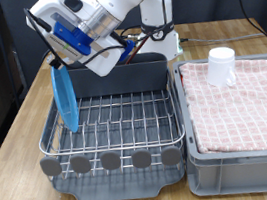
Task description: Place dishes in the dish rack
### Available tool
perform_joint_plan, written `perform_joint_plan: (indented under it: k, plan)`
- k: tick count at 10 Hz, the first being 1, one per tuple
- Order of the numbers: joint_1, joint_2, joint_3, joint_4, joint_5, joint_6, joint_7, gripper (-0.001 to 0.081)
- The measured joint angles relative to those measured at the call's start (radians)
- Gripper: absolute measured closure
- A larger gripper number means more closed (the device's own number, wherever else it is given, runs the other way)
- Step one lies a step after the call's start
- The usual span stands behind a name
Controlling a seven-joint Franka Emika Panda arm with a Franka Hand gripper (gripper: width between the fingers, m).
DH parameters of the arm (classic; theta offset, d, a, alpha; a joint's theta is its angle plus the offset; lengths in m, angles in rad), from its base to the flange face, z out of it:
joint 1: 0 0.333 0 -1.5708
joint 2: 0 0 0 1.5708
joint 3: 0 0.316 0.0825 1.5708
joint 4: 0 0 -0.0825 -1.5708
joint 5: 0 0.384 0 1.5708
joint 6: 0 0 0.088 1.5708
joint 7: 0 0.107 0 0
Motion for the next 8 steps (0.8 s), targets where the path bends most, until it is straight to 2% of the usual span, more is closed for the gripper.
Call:
perform_joint_plan:
  k: [8]
  plan:
    - [0.000,0.031,-0.002,-0.023,-0.007,-0.007,0.057,0.0789]
